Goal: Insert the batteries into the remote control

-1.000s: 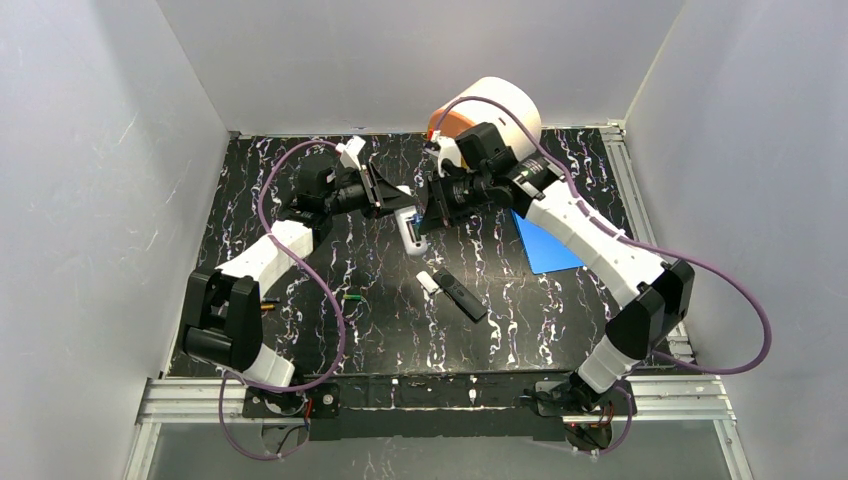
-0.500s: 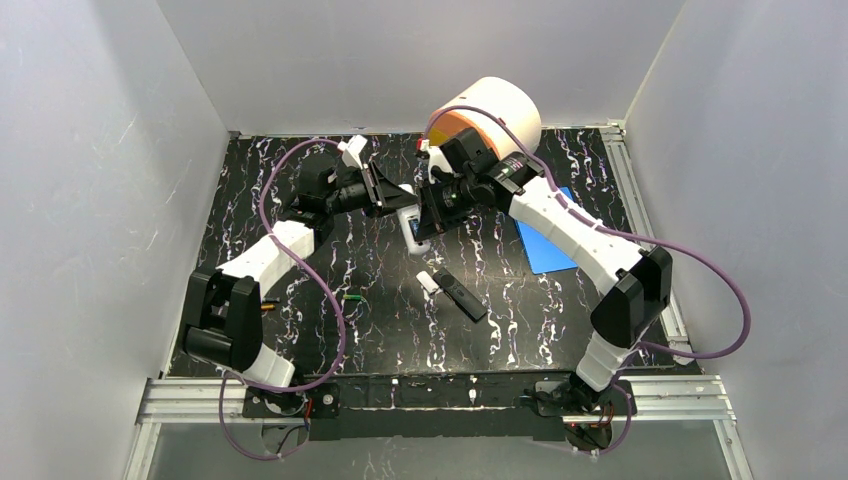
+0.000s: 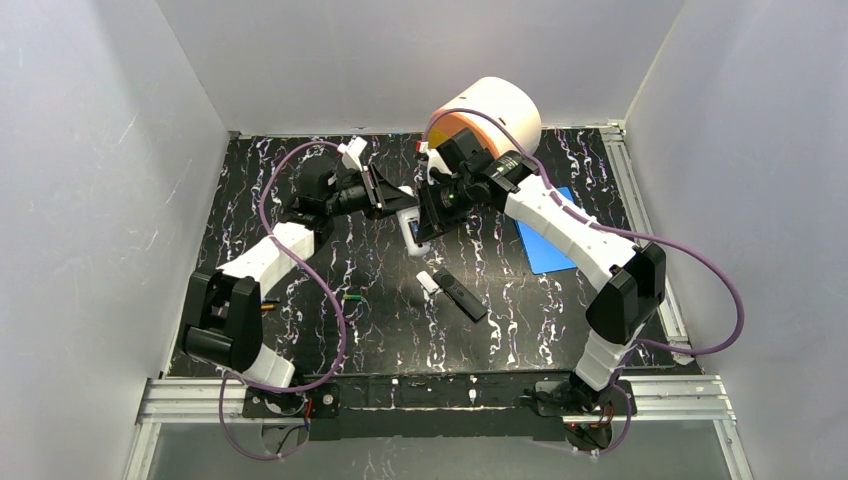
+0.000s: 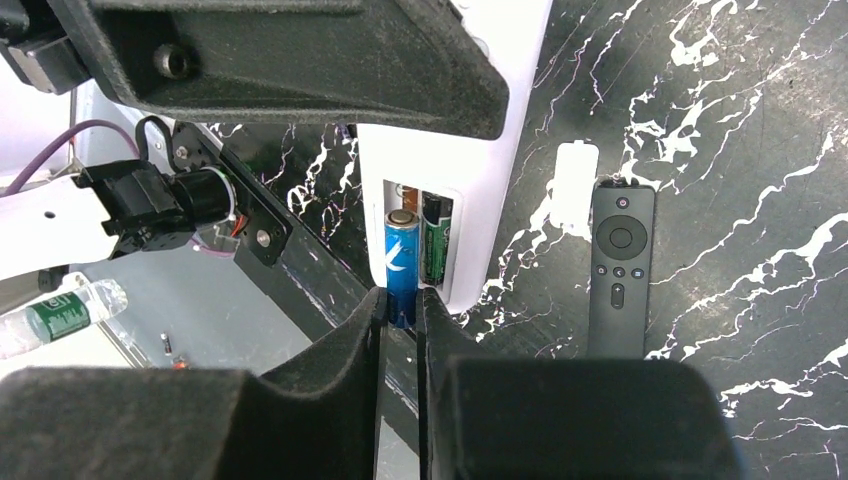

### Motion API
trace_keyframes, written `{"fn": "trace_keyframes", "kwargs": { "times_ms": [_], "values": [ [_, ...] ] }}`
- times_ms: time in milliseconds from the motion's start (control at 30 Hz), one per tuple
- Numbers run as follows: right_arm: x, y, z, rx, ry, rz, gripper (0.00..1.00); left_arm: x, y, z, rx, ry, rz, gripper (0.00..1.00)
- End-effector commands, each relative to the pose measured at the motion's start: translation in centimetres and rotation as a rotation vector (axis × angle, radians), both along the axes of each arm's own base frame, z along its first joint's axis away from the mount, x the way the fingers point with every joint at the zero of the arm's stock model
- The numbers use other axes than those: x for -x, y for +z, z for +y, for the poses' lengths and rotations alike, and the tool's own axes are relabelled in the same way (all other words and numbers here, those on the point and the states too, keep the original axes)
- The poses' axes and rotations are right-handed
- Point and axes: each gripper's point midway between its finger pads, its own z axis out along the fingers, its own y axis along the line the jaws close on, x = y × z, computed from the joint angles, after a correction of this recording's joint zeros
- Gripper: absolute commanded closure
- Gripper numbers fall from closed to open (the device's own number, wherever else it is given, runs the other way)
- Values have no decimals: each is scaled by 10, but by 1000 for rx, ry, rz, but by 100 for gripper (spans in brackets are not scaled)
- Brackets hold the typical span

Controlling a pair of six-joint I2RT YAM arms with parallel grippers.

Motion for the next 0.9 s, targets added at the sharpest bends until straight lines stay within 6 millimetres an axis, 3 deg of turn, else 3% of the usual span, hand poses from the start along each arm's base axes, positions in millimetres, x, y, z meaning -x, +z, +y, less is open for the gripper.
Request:
{"fn": "trace_keyframes", "kwargs": {
  "times_ms": [0, 633, 867],
  "values": [
    [-2, 15, 2, -20, -13, -20, 77, 8, 20, -1, 25, -15, -56, 100],
    [-4, 8, 4, -7, -28, -14, 70, 7, 26, -4, 44, -12, -35, 100],
    [-13, 36, 9, -80, -71, -68, 58, 6, 25, -4, 57, 0, 6, 100]
  ]
}}
